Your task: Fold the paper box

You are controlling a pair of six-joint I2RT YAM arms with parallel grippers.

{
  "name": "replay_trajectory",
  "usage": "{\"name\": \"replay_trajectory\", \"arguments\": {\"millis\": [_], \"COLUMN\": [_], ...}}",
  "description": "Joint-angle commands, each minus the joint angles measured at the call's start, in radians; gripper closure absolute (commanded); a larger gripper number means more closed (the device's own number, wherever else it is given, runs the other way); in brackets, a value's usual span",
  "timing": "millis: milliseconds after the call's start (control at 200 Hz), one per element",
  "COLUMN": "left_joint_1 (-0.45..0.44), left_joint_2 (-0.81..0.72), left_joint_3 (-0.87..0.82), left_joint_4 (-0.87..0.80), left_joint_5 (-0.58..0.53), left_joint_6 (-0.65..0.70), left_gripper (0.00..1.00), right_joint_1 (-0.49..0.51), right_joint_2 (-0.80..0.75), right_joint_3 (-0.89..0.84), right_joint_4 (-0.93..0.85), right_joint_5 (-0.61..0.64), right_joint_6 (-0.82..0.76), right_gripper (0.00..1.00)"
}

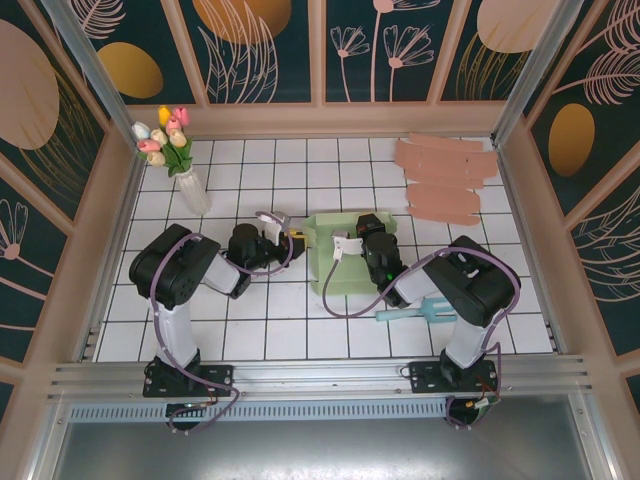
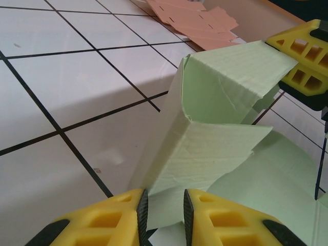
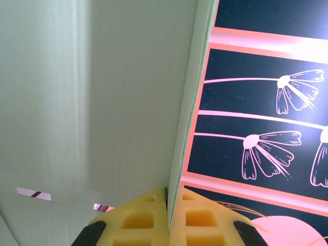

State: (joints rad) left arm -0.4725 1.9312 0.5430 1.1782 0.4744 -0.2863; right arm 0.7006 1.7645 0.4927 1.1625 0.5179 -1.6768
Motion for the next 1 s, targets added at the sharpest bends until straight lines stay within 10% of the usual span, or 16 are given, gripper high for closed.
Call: {"name": "replay_trajectory", "arguments": {"millis": [0,991], "left_joint_1": [-0.031,-0.145], "left_joint_2": [0.018,0.044], "left_joint_3": [0.047,0.127], "left_joint_4": [0.077,-0.002], "left_joint_5": [0.024,-0.264], "left_joint_6": [-0.020,-0.060], "left_gripper": [0.73,0.56], "right_joint_1": [0.023,0.043], "right_joint_2": [0.024,0.029], "right_joint_3": [0.006,-0.003], "right_joint_4": [-0.048,-0.034], "right_joint_5": [-0.039,-0.032], "right_joint_6": [0.003,0.005], "right_gripper": [1.00,1.00]}}
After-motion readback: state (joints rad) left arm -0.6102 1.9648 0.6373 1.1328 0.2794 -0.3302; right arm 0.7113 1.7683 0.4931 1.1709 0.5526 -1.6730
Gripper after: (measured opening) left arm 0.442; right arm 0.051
